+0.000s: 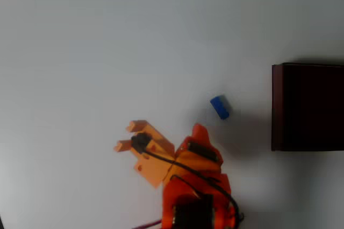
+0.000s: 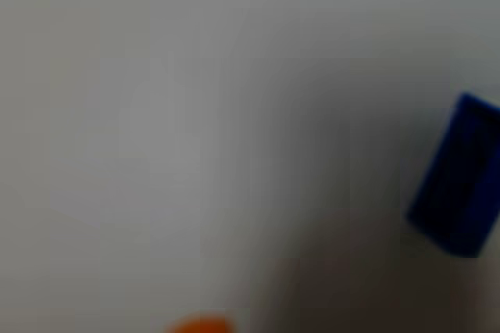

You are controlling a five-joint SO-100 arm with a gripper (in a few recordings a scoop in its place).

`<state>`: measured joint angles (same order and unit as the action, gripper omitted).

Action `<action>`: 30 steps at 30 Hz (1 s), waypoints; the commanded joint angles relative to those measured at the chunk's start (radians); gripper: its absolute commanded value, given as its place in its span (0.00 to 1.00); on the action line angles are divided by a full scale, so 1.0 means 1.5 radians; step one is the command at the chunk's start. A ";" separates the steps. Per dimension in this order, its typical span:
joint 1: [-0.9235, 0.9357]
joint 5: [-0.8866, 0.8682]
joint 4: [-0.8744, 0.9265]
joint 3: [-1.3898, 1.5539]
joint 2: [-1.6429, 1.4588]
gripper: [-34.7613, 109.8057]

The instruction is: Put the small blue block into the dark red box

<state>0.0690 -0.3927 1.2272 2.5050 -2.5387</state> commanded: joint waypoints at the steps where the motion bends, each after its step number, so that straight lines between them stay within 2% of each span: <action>1: 0.044 -0.035 0.033 -0.105 0.078 0.40; 13: 0.103 -0.133 0.035 -0.271 0.314 0.40; 30: 0.140 -0.218 -0.066 -0.289 0.510 0.40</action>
<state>0.2746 -0.6903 1.1382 2.0877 -1.7856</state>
